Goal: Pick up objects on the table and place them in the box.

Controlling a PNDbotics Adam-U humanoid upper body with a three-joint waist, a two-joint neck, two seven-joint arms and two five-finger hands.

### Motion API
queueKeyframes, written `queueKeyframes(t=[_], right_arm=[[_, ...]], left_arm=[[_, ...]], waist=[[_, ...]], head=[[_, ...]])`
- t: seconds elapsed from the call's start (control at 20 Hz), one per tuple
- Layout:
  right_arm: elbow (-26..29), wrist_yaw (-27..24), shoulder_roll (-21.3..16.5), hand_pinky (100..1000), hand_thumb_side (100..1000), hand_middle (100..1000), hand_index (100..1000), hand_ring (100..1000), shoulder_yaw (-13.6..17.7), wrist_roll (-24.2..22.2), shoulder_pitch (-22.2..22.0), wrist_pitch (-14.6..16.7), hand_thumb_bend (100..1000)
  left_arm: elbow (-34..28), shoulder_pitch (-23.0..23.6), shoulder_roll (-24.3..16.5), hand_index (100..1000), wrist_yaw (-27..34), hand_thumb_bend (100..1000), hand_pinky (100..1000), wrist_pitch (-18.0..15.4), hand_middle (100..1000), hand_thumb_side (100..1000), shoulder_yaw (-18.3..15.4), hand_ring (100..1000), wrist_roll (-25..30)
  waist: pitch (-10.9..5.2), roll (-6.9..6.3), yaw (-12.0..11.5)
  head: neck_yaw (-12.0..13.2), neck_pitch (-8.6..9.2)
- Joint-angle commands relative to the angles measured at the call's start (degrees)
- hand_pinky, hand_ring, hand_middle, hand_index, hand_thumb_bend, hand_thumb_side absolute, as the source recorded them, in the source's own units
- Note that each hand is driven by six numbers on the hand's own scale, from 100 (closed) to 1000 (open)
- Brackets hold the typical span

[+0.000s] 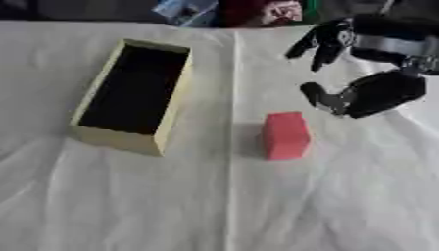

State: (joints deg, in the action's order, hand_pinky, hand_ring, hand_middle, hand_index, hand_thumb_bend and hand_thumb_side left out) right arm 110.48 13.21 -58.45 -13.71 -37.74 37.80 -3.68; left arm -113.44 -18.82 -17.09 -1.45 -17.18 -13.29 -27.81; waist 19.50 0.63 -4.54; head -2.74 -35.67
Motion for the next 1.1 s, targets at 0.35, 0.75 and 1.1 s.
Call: queueKeyframes(t=[0.35, 0.75, 1.1], right_arm=[[-2.8, 6.2, 0.5, 760, 504, 871, 972, 711, -1.1, -4.5, 1.6, 2.8, 476], [-5.8, 9.3, 2.4, 759, 447, 854, 917, 717, -2.5, -6.7, 2.7, 3.7, 488], [-8.6, 12.9, 4.3, 765, 475, 867, 940, 767, -3.1, -7.2, 3.1, 4.3, 476]], left_arm=[[-1.2, -0.6, -0.5, 654, 0.3, 203, 567, 0.0, 519, 100, 0.1, 550, 0.2], [-1.2, -0.5, -0.3, 653, 0.3, 200, 566, 0.0, 519, 100, 0.1, 550, 0.3], [-1.2, -0.5, -0.2, 652, 0.5, 197, 566, 0.0, 518, 100, 0.1, 550, 0.5]], waist=[[-1.68, -0.10, -0.1], [-1.59, -0.12, -0.1], [-1.49, -0.16, -0.1]], head=[[-0.2, 0.52], [-0.3, 0.38], [-0.4, 0.46]])
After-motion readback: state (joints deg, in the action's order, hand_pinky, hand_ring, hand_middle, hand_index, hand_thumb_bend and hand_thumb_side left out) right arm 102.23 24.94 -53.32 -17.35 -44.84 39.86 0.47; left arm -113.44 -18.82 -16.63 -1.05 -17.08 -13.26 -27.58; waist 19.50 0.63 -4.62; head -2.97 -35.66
